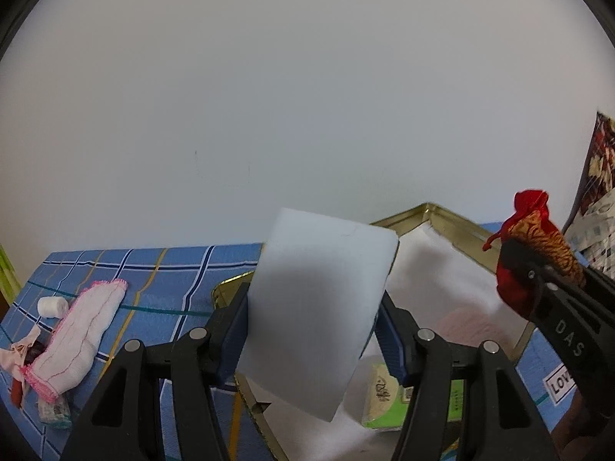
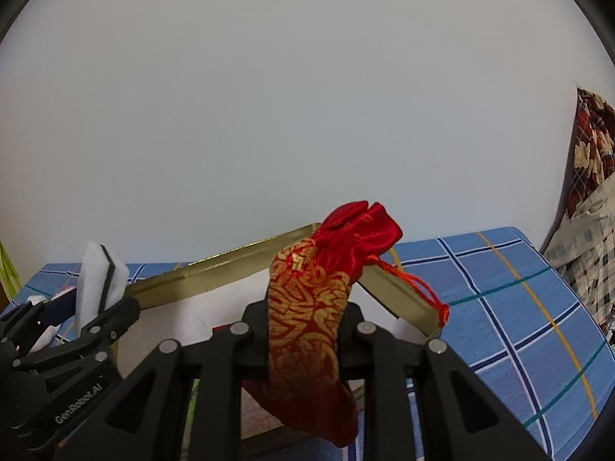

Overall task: Organize soft objects
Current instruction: 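Carry sponge and pouch over the gold tin and open both tools, then move both tools back toward the pink-trimmed white cloth, then grasp the pink-trimmed white cloth with the right tool and lift it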

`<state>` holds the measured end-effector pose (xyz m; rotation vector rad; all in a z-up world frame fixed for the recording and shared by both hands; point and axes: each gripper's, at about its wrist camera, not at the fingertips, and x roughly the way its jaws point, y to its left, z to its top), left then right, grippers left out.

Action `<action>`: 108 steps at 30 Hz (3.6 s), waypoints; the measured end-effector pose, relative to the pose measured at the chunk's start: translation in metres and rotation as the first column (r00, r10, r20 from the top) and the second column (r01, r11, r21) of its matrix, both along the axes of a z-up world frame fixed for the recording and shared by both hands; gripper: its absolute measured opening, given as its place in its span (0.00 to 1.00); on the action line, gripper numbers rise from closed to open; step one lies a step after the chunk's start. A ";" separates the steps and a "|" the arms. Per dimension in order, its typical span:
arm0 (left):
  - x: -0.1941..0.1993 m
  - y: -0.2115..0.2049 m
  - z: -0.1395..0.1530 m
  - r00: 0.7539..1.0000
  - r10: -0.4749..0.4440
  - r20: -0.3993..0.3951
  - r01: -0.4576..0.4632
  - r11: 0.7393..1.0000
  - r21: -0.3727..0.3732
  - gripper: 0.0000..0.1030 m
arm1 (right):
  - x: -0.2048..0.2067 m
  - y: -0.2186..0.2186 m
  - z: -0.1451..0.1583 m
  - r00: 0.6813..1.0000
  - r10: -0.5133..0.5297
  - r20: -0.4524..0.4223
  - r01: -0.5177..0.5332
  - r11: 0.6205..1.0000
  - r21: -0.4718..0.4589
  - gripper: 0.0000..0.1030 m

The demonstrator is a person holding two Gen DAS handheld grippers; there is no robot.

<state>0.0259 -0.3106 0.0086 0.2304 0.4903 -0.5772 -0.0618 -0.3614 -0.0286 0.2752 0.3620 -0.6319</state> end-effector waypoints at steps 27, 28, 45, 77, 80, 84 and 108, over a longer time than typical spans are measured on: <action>0.002 0.024 0.021 0.992 0.084 0.098 -0.079 0.996 -0.051 0.90 | -0.068 -0.039 0.027 0.942 -0.194 0.273 0.207 0.978 -0.020 0.96; 0.004 0.029 0.024 0.990 0.096 0.102 -0.090 0.994 -0.065 0.90 | -0.068 -0.041 0.026 0.942 -0.198 0.270 0.209 0.978 -0.013 0.96; -0.015 0.056 0.011 0.955 0.176 0.238 -0.164 0.984 -0.071 0.90 | -0.068 -0.015 0.021 0.938 -0.197 0.284 0.243 0.960 -0.137 0.98; -0.004 0.140 -0.009 0.951 0.192 0.243 -0.190 0.981 -0.031 0.90 | -0.045 0.050 0.009 0.973 -0.140 0.183 0.176 0.964 -0.198 0.98; -0.002 0.141 -0.011 0.948 0.195 0.252 -0.194 0.981 -0.030 0.90 | -0.039 0.060 0.009 0.977 -0.126 0.174 0.163 0.962 -0.219 0.98; 0.001 0.149 -0.011 0.949 0.198 0.245 -0.196 0.980 -0.031 0.90 | -0.031 0.074 0.009 0.982 -0.100 0.163 0.137 0.962 -0.237 0.98; 0.094 0.272 -0.002 0.898 0.398 0.187 -0.394 0.917 -0.058 0.90 | 0.094 0.198 0.002 0.976 0.207 0.065 -0.192 0.965 -0.178 0.98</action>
